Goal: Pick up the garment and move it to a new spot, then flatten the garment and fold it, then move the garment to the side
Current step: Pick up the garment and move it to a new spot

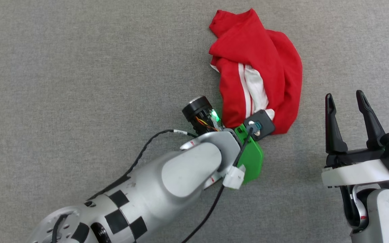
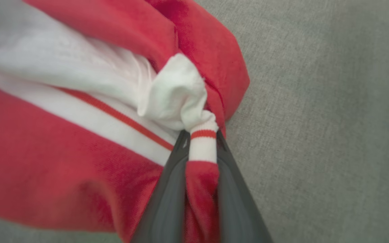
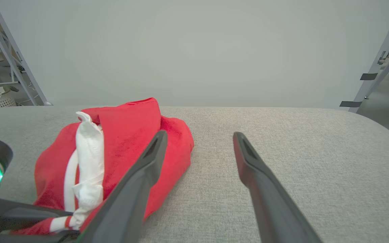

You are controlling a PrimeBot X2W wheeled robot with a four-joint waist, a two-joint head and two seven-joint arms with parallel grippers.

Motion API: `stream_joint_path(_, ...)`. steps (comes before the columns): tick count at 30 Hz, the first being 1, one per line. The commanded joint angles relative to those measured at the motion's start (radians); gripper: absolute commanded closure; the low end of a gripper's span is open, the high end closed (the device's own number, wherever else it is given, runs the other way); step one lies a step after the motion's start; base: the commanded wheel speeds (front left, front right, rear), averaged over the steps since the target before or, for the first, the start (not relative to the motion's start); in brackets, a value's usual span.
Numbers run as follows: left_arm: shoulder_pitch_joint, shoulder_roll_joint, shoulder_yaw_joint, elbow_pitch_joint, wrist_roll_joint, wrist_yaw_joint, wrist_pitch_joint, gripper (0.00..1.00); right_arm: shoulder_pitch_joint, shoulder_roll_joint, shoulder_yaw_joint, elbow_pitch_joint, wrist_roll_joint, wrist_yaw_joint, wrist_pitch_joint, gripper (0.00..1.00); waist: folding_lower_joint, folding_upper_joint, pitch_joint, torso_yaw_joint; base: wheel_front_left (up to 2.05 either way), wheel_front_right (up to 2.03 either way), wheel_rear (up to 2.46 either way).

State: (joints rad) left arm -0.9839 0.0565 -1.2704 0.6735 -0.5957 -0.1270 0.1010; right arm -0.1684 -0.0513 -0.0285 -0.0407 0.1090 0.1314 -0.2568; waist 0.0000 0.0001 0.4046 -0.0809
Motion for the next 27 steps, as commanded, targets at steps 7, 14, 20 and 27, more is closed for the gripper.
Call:
stream_joint_path(7, 0.049, -0.006, -0.009, -0.044, 0.005, -0.003, -0.060, 0.00, 0.002, 0.001, -0.010, 0.018, 0.003, -0.001, -0.005, 0.00, 0.0000, -0.0001, -0.039, 0.016, 0.00, 0.00, 0.00)
stream_joint_path(14, 0.049, -0.006, 0.036, -0.094, -0.038, 0.057, -0.257, 0.00, 0.050, 0.001, -0.010, 0.037, -0.008, -0.001, -0.005, 0.00, 0.0000, -0.0001, -0.140, 0.058, 0.00, 0.00, 0.00)
stream_joint_path(20, 0.089, 0.019, 0.134, -0.118, -0.041, 0.167, -0.353, 0.00, 0.093, 0.001, -0.006, 0.043, -0.021, -0.001, -0.005, 0.00, 0.0000, -0.0001, -0.217, 0.093, 0.00, 0.00, 0.00)
stream_joint_path(27, 0.224, 0.149, 0.363, -0.257, 0.023, 0.296, -0.362, 0.00, 0.132, 0.001, -0.007, 0.040, -0.029, -0.001, -0.005, 0.00, 0.0000, -0.0001, -0.272, 0.119, 0.00, 0.00, 0.00)
